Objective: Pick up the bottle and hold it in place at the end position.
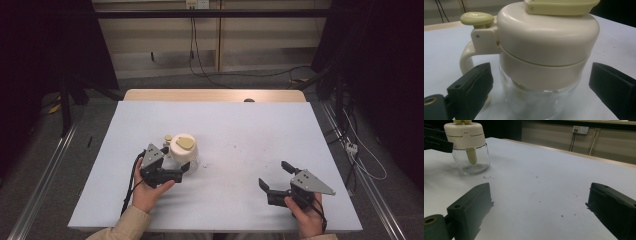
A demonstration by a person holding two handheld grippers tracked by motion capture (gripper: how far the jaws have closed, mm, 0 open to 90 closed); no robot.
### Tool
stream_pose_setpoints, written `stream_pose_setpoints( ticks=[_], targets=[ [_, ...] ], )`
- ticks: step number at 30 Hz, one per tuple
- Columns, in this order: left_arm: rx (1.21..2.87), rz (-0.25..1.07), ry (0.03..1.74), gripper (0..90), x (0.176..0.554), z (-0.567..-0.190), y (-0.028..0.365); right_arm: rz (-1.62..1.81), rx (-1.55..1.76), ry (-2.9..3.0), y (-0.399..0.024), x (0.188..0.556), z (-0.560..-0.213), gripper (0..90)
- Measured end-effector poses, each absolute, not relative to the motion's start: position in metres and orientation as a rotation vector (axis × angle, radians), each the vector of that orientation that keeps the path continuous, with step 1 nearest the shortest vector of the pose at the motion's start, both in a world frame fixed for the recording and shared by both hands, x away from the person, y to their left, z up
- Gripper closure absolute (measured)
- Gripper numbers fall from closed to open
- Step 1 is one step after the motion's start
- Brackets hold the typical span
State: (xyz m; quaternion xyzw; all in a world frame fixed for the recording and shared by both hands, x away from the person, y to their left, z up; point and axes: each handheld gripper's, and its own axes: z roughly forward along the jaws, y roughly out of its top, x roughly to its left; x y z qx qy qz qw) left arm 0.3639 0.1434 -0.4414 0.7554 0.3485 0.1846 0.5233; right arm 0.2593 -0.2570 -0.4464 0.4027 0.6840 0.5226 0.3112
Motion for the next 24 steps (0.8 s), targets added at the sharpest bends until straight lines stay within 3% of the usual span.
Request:
stream_pose_setpoints(
  ticks=[24],
  targets=[
    [1.784, 0.49, 0.873, 3.4, 0.375, -0.447, 0.122, 1.385, 1.062, 1.808, -0.257, 0.26, -0.446, 4.6]
  ],
)
